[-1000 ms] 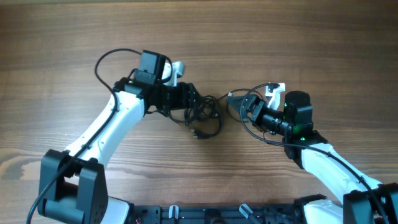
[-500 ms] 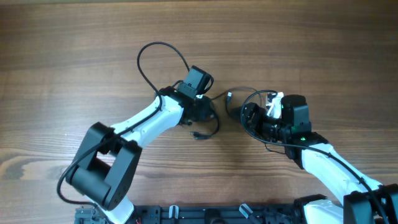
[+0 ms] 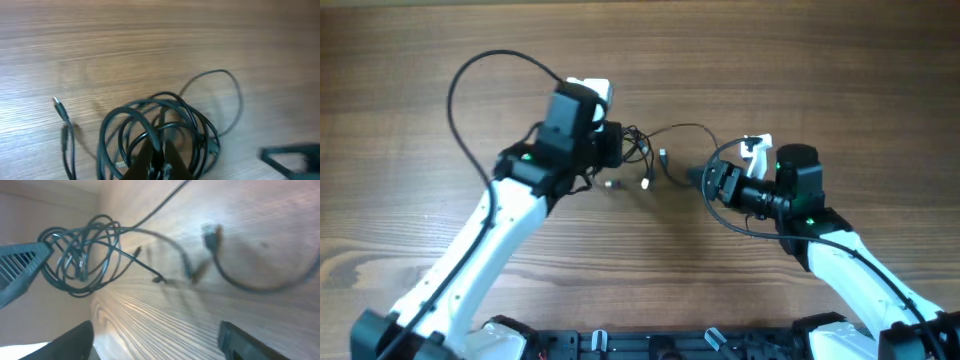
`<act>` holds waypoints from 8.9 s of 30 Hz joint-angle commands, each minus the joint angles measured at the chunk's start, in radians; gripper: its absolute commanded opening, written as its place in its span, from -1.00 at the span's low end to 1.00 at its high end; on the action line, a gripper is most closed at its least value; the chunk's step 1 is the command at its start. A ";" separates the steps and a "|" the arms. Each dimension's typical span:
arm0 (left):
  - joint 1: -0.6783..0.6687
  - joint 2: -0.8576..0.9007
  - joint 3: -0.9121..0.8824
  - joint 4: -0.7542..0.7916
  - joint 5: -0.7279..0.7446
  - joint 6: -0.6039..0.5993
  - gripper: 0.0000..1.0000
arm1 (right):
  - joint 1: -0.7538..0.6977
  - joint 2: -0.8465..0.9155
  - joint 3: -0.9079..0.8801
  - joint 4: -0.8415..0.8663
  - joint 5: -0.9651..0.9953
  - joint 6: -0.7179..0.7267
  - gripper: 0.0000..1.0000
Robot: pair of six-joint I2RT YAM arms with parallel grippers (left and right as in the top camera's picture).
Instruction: Untangle cables
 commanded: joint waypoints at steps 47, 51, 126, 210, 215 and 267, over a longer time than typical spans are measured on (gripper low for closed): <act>0.047 -0.043 0.003 -0.072 0.462 -0.278 -0.13 | -0.015 -0.288 0.022 -0.314 0.193 -0.346 -0.91; 0.035 0.043 0.003 -0.072 0.475 -0.373 -0.36 | -0.015 -0.290 0.022 -0.307 0.194 -0.430 -0.91; 0.277 0.114 0.005 -0.102 0.621 0.010 -0.92 | 0.318 0.280 0.023 0.485 0.180 0.169 -0.02; 0.089 0.175 0.018 -0.098 0.446 -0.554 0.80 | -0.341 -0.090 0.053 -0.484 0.227 -0.193 0.99; -0.097 0.294 0.018 -0.027 0.431 -0.762 0.67 | -0.391 -0.160 0.079 -0.483 0.228 -0.121 0.99; 0.267 0.142 0.019 0.046 0.766 -0.803 -0.92 | 0.161 0.137 0.188 -0.179 0.259 0.182 0.68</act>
